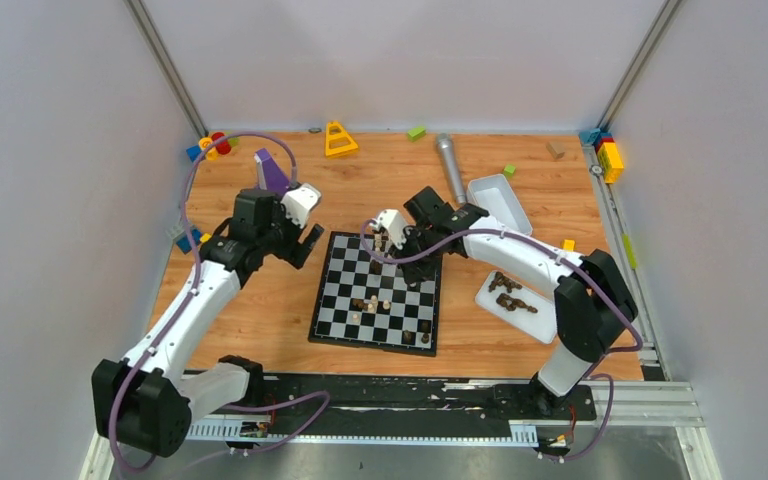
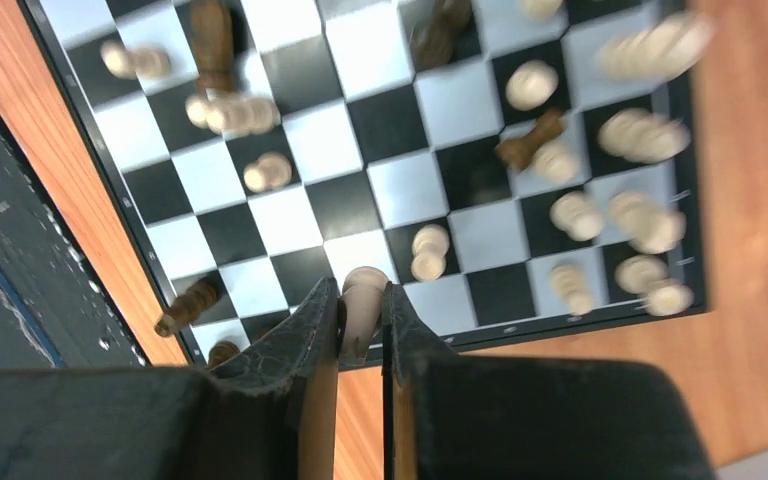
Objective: Set up the chess pieces on the board
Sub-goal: Pick up the chess piece from the chessboard, then place the chess piece on the chessboard.
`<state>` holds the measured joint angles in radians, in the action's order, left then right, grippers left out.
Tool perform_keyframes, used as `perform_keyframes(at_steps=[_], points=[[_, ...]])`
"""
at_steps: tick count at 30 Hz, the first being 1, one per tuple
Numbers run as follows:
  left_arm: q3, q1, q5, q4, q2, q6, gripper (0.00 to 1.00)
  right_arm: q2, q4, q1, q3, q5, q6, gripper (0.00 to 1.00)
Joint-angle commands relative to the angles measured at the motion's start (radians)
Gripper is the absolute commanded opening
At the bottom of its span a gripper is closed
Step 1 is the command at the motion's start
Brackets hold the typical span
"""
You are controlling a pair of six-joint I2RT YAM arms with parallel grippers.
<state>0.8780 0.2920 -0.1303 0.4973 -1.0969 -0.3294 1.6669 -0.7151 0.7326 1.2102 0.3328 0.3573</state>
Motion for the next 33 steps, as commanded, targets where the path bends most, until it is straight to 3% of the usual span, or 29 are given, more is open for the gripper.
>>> perform_keyframes(at_steps=[1,3,9,16,23,33], points=[[0.05,-0.119,-0.018,-0.037,0.053,0.075,0.9,0.034,-0.06,0.007,0.221,-0.01,0.02,0.0],[0.054,-0.205,-0.036,-0.04,0.063,0.095,0.91,0.09,-0.072,0.006,0.316,-0.019,0.02,0.0],[0.068,-0.324,-0.077,-0.035,0.079,0.122,0.92,0.321,-0.106,0.011,0.622,-0.03,0.0,0.0],[0.064,-0.348,-0.079,-0.038,0.101,0.119,0.92,0.549,-0.115,0.028,0.875,-0.037,0.018,0.0],[0.052,-0.351,-0.073,-0.048,0.113,0.111,0.92,0.687,-0.116,0.043,0.981,-0.054,0.039,0.02],[0.044,-0.351,-0.078,-0.055,0.116,0.107,0.92,0.748,-0.115,0.058,0.995,-0.098,0.065,0.03]])
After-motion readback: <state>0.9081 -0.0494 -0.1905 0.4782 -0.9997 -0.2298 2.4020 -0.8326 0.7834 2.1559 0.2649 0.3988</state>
